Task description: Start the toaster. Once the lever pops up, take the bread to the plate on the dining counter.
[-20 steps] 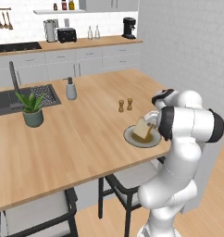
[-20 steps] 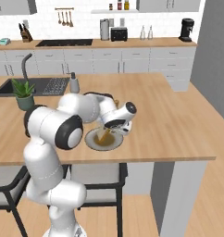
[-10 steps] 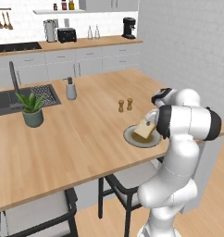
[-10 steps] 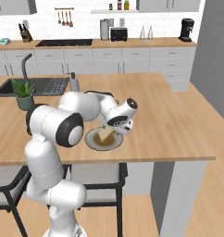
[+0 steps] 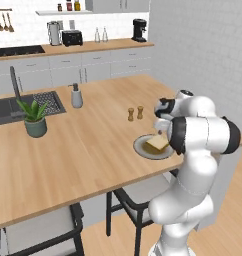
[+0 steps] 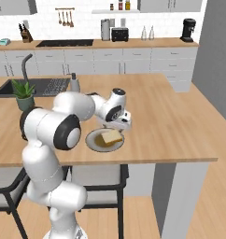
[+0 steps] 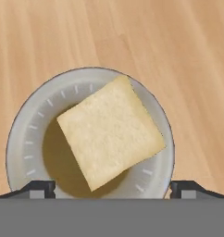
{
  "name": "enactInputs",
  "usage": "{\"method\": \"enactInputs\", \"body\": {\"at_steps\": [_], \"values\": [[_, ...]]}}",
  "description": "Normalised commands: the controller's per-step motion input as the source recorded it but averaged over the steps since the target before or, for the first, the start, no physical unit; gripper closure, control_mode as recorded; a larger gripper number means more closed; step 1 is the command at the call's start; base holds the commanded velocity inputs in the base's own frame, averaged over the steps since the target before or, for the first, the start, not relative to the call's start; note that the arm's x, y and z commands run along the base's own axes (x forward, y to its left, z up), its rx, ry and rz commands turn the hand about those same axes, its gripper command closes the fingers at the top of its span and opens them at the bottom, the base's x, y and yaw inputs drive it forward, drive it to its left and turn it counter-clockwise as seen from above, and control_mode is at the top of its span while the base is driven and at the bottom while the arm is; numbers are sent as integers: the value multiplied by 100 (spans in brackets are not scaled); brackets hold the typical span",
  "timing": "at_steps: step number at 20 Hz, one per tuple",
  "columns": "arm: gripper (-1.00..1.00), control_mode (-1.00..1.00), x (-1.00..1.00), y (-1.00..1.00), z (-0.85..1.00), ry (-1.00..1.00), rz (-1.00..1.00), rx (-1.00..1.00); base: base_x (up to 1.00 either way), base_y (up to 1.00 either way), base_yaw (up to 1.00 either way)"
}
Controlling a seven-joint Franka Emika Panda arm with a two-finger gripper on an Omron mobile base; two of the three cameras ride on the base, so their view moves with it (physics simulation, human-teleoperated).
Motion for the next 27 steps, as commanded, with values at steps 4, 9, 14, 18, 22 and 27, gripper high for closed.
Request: {"method": "enactInputs", "body": {"at_steps": [4,9,14,18,22,27], "values": [[-100,-100,-38,41,46,0,-3,-32,0,0,0],[-100,-100,-71,39,82,-1,-2,-19,0,0,0],[-100,-100,-100,58,96,-9,0,-14,0,0,0],[-100,-100,-100,88,94,-3,0,-13,0,0,0],[-100,-100,-100,99,84,-3,0,-11,0,0,0],[-100,-100,-100,97,71,-5,0,-10,0,0,0]]}}
